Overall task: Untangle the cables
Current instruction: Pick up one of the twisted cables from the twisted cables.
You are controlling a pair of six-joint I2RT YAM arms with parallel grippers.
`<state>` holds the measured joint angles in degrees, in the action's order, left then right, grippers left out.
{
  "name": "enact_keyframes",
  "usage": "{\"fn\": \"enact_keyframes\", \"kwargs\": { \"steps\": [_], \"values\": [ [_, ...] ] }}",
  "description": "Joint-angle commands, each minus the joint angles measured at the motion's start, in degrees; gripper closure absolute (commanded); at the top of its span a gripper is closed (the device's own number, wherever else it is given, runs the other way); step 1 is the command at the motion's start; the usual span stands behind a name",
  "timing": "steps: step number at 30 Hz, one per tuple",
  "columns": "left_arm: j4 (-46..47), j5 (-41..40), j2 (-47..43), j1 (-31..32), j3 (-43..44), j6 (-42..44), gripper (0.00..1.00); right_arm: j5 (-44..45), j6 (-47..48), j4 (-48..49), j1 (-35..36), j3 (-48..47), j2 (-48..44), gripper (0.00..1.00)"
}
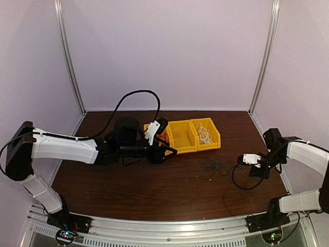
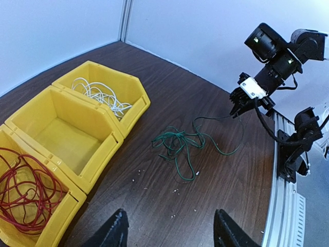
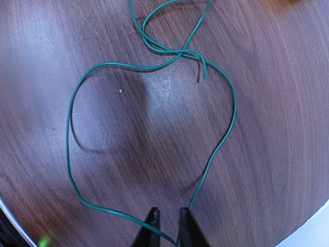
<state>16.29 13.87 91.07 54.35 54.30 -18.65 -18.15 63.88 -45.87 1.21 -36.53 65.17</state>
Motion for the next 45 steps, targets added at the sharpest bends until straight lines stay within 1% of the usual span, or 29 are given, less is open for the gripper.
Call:
{"fn": "enact_keyframes", "kwargs": {
  "steps": [1, 3, 6, 8, 10, 13, 15, 17, 19, 22, 26, 27, 28, 30, 32, 33, 35, 36, 40, 45],
  "values": [
    [5.0, -1.1, -1.9, 0.6, -2.5, 0.1, 0.43, -2.2, -3.0, 1.3, 3.0, -1.7, 0.6, 0.99],
    [7.1, -0.4, -2.8, 1.1, -4.1, 1.9, 0.42, -3.7, -4.6, -0.6, 6.3, -3.8, -0.2, 1.0],
    [11.1, -0.9, -4.6, 3.4, -7.1, 7.0, 0.42, -6.9, -9.1, -3.5, 14.7, -9.7, -2.1, 1.0],
    [15.3, -1.8, -5.7, 5.0, -9.6, 10.7, 0.4, -9.8, -12.7, -4.7, 20.2, -15.4, -2.4, 1.0],
    [18.4, -1.5, -6.5, 6.3, -11.1, 13.7, 0.4, -13.9, -15.3, -6.7, 24.4, -22.7, -0.6, 1.0],
    [21.0, -2.0, -7.1, 8.5, -11.3, 15.4, 0.39, -18.4, -17.1, -10.5, 27.4, -34.3, 4.1, 1.0],
    [23.2, -4.6, -7.1, 10.4, -11.1, 16.6, 0.38, -21.3, -17.5, -12.7, 28.5, -41.5, 6.8, 1.0],
    [25.6, -7.5, -6.5, 11.8, -10.6, 17.9, 0.37, -23.5, -18.4, -13.3, 29.4, -46.8, 8.7, 1.0],
    [29.6, -10.7, -5.1, 12.7, -10.0, 18.1, 0.36, -24.8, -19.6, -13.1, 30.6, -50.8, 10.2, 1.0],
    [36.3, -12.9, -1.5, 13.0, -8.9, 17.5, 0.34, -26.2, -21.6, -12.3, 32.6, -55.4, 11.7, 1.0],
    [44.2, -18.7, 6.8, 13.0, -5.1, 17.9, 0.34, -28.2, -24.7, -10.8, 34.9, -60.0, 12.8, 1.0],
    [45.1, -20.1, 9.2, 12.9, -3.7, 18.0, 0.37, -28.9, -25.0, -10.7, 35.1, -61.5, 13.1, 1.0],
    [45.7, -21.1, 11.7, 12.9, -2.1, 18.1, 0.43, -29.5, -25.5, -10.7, 35.2, -63.4, 13.4, 1.0],
    [47.0, -21.4, 16.0, 12.4, 0.4, 17.5, 0.59, -30.8, -26.3, -10.6, 35.2, -66.0, 13.8, 1.0],
    [48.8, -22.7, 19.4, 11.5, 1.3, 13.1, 0.73, -31.3, -26.4, -11.1, 35.2, -68.9, 14.4, 1.0],
    [50.2, -22.4, 21.0, 10.8, 1.0, 10.7, 0.77, -31.1, -26.3, -11.5, 35.2, -70.5, 14.6, 1.0],
    [51.9, -21.7, 24.1, 9.7, 0.5, 5.1, 0.8, -31.2, -26.3, -11.6, 35.0, -73.1, 14.5, 1.0],
    [52.4, -21.0, 25.5, 9.3, 0.4, 3.8, 0.81, -31.2, -26.5, -11.5, 34.9, -74.3, 14.4, 1.0],
    [50.3, -17.6, 30.3, 8.7, 1.5, 0.6, 0.83, -32.7, -27.7, -11.6, 33.7, -81.7, 14.9, 1.0],
    [49.6, -17.0, 32.4, 8.6, -0.1, -2.7, 0.86, -33.6, -29.1, -9.5, 30.3, -88.6, 14.6, 1.0]
  ]
}}
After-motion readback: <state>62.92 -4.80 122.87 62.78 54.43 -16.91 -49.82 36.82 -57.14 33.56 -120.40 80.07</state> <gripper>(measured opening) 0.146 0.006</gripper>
